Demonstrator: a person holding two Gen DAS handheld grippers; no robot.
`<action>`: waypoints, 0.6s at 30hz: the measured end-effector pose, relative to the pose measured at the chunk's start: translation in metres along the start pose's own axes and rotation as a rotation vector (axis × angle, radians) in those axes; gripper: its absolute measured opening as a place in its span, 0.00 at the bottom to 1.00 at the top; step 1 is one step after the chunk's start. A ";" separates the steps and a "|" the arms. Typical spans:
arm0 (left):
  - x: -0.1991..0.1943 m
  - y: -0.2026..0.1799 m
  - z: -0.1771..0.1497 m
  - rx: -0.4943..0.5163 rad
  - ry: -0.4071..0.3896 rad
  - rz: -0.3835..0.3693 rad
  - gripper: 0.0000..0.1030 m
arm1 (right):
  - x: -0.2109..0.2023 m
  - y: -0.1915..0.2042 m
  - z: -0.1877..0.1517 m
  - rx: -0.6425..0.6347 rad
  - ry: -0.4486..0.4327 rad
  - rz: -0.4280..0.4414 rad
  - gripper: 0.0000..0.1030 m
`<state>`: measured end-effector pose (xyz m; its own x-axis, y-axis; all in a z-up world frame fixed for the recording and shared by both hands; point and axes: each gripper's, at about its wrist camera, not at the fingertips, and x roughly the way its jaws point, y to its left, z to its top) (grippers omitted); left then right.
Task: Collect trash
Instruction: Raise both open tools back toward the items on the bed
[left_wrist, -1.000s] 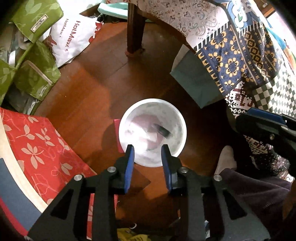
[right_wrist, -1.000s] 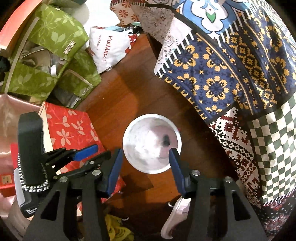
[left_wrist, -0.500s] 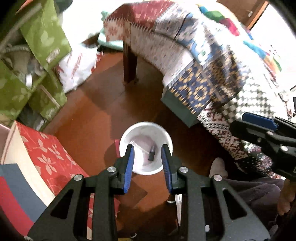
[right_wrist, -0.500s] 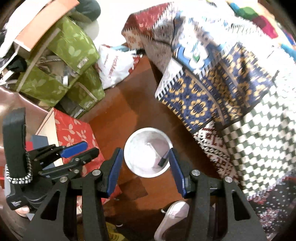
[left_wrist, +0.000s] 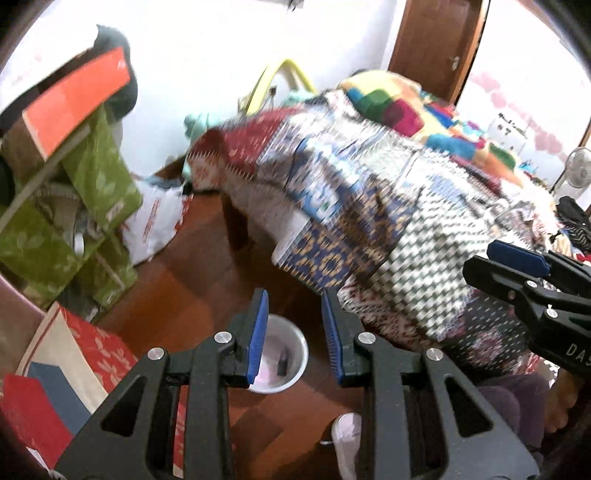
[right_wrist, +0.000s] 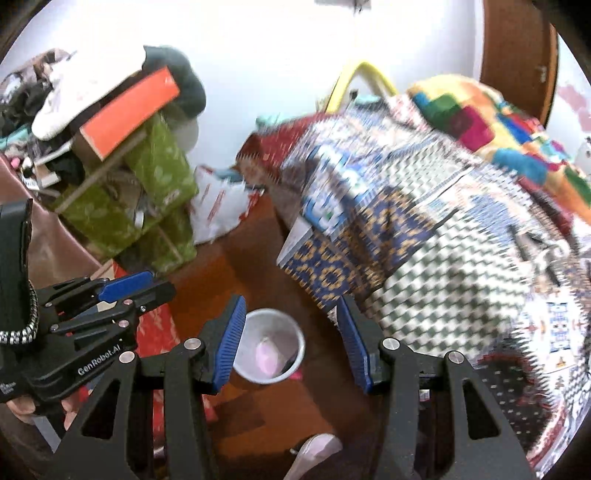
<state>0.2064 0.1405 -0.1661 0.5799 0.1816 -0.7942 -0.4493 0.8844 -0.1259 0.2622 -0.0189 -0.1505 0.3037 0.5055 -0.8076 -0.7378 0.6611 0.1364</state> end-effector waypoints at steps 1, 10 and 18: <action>-0.008 -0.008 0.004 0.009 -0.022 -0.006 0.28 | -0.009 -0.004 0.000 0.005 -0.021 -0.007 0.46; -0.044 -0.075 0.035 0.078 -0.146 -0.075 0.28 | -0.079 -0.054 0.002 0.059 -0.178 -0.098 0.46; -0.038 -0.152 0.067 0.150 -0.195 -0.169 0.28 | -0.116 -0.115 0.000 0.120 -0.252 -0.206 0.46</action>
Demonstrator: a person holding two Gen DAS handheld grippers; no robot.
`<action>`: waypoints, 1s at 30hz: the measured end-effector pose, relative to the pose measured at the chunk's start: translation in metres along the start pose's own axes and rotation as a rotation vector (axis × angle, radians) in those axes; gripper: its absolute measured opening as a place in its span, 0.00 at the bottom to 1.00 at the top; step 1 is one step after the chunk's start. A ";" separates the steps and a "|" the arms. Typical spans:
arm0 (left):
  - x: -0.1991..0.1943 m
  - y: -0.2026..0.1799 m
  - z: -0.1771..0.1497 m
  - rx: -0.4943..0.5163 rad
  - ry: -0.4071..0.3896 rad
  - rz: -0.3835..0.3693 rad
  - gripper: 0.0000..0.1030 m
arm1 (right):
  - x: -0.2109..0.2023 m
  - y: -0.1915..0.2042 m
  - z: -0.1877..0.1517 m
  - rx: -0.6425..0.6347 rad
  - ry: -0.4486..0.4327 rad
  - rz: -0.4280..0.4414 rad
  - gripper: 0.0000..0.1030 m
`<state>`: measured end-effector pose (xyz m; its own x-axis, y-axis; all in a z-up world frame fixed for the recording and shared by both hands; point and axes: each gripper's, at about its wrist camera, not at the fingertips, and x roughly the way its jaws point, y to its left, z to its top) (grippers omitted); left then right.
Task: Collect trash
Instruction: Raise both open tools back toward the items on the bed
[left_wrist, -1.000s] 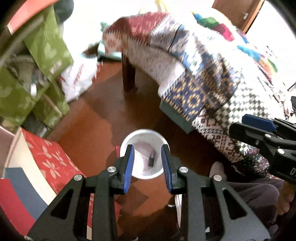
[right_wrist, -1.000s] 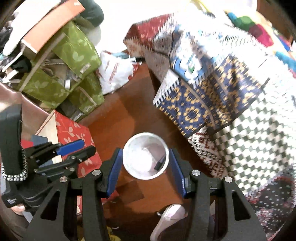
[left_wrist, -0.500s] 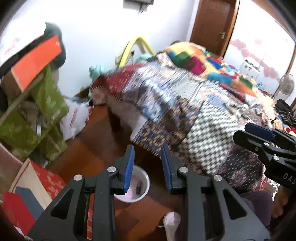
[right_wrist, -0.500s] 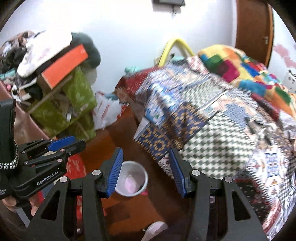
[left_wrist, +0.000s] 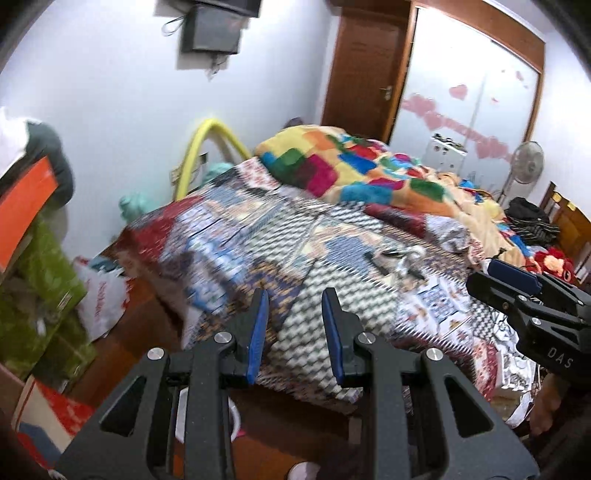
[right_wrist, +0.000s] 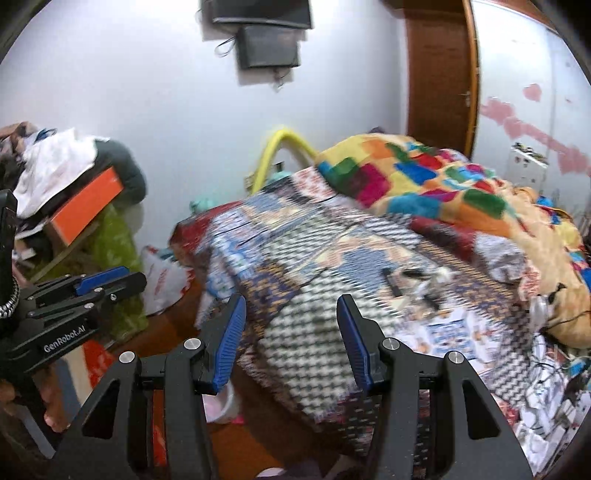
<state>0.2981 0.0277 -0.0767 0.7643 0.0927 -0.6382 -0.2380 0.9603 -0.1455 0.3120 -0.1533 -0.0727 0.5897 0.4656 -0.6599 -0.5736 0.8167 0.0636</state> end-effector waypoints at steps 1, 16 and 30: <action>0.004 -0.008 0.003 0.007 -0.001 -0.008 0.28 | -0.001 -0.011 0.001 0.008 -0.008 -0.017 0.46; 0.120 -0.103 0.035 0.127 0.089 -0.144 0.30 | 0.021 -0.132 -0.003 0.161 0.011 -0.199 0.46; 0.260 -0.134 0.014 0.149 0.272 -0.186 0.30 | 0.100 -0.204 -0.031 0.324 0.145 -0.179 0.46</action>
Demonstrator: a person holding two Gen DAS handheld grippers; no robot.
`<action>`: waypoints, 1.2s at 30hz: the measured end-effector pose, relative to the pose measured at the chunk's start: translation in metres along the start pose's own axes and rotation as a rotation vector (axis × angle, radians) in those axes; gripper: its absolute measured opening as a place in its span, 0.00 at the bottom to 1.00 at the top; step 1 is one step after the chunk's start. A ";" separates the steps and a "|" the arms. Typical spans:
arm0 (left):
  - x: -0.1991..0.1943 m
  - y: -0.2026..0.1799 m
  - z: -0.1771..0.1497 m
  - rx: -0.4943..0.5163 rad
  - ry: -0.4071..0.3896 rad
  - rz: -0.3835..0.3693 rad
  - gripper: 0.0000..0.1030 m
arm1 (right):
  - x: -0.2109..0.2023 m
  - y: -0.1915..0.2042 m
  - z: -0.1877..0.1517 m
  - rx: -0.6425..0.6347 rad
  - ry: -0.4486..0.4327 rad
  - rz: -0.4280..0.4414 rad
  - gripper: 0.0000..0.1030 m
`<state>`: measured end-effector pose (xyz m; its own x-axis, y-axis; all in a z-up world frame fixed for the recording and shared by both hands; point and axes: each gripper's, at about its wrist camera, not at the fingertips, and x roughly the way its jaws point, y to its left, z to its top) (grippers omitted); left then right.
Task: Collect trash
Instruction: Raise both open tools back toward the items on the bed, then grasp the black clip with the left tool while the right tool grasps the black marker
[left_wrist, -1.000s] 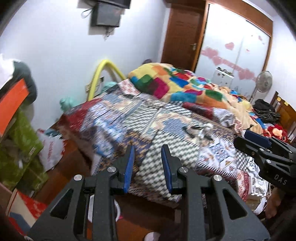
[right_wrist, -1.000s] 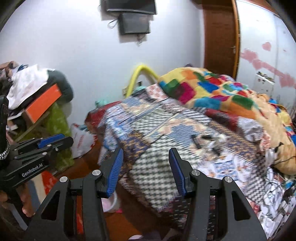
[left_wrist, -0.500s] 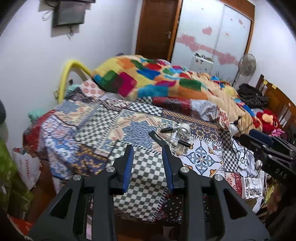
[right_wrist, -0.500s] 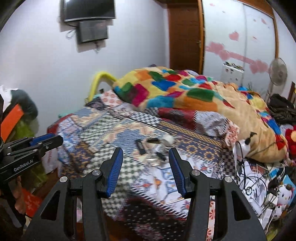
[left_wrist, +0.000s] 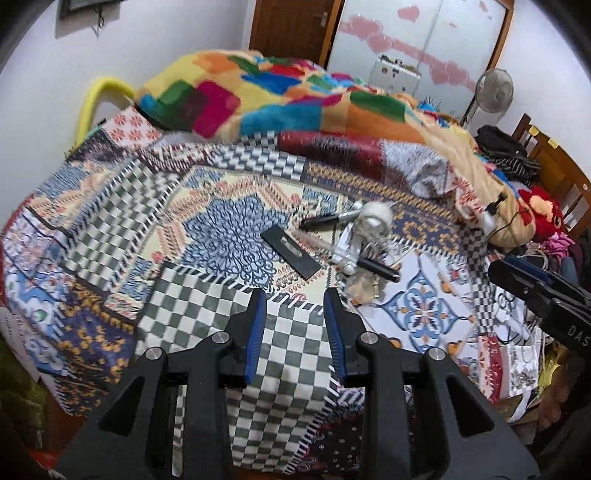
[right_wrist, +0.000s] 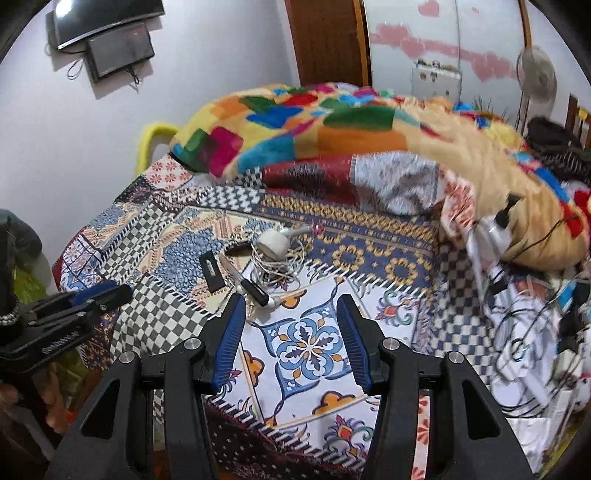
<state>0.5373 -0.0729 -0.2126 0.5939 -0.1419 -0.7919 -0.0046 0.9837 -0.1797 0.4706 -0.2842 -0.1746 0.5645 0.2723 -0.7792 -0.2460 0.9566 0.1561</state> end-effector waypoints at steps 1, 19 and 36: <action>0.007 0.001 -0.001 -0.001 0.006 0.002 0.30 | 0.007 0.001 0.000 -0.005 0.007 0.003 0.46; 0.082 0.015 0.001 -0.017 0.064 -0.008 0.44 | 0.112 0.014 -0.003 -0.010 0.157 0.161 0.21; 0.121 -0.018 0.026 0.019 0.036 0.083 0.44 | 0.059 0.007 0.009 -0.020 -0.009 0.182 0.10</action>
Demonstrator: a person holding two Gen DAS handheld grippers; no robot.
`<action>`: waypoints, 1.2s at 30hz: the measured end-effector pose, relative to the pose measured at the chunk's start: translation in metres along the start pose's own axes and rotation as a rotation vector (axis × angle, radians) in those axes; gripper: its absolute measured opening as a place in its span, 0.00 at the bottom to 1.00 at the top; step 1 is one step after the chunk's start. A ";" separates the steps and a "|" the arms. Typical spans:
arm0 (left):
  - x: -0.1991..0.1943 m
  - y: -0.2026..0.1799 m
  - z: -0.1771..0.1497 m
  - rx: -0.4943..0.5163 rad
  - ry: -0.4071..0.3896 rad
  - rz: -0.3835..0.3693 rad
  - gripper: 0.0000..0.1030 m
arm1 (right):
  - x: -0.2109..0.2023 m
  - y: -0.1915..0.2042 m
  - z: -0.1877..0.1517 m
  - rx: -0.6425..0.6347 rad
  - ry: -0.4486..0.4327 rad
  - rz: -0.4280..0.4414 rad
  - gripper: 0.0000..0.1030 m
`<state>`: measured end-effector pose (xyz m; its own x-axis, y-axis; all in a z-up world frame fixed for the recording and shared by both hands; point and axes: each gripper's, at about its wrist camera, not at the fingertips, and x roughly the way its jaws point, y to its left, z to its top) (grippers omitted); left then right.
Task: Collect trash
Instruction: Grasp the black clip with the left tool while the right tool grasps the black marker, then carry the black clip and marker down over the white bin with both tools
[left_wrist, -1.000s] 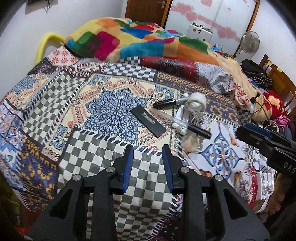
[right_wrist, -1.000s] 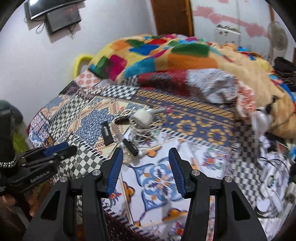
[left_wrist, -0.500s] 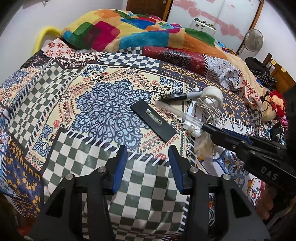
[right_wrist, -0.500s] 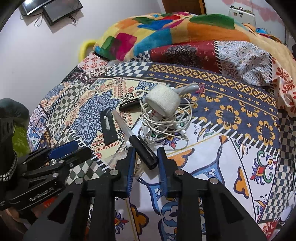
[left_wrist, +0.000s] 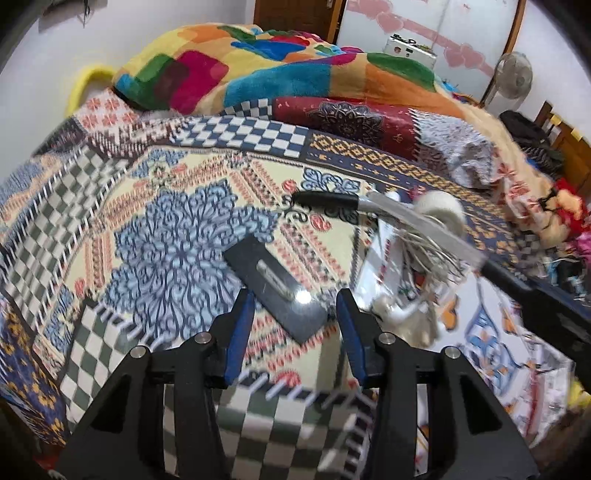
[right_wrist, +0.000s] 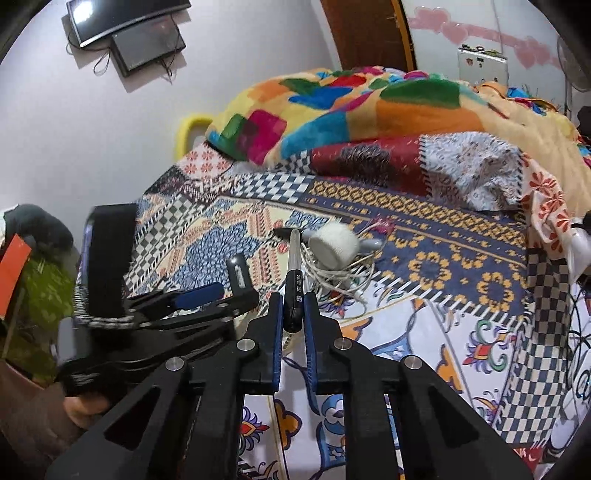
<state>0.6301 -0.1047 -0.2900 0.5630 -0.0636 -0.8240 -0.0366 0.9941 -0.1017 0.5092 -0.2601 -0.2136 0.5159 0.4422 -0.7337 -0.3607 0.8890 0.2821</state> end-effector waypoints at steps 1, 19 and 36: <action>0.002 -0.003 0.000 0.014 -0.010 0.035 0.44 | -0.003 -0.001 0.000 0.003 -0.007 -0.002 0.10; -0.011 0.016 -0.016 0.040 0.006 0.042 0.23 | -0.051 -0.031 -0.002 0.063 -0.084 -0.116 0.09; -0.128 0.000 -0.027 0.048 -0.057 -0.071 0.23 | -0.103 -0.007 -0.010 0.046 -0.099 -0.133 0.09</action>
<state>0.5356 -0.0989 -0.1995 0.6092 -0.1306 -0.7822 0.0443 0.9904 -0.1308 0.4511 -0.3133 -0.1465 0.6319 0.3275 -0.7025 -0.2489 0.9441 0.2162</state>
